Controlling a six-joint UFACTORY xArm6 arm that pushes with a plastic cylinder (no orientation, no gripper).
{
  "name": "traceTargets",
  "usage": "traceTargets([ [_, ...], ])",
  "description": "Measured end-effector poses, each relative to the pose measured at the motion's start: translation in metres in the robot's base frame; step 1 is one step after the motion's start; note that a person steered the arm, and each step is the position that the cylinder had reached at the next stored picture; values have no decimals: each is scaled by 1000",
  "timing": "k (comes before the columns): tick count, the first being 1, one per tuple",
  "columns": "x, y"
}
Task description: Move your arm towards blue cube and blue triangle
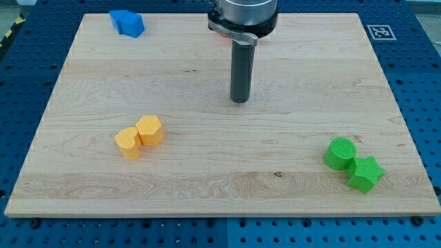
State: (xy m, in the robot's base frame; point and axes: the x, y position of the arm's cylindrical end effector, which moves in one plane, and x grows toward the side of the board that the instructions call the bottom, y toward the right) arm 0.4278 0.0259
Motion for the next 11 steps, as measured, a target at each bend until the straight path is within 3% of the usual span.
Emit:
traceTargets([
  [1, -11, -23],
  [5, -165, -71],
  [6, -181, -71],
  [9, -236, -185],
  [11, -235, -222],
])
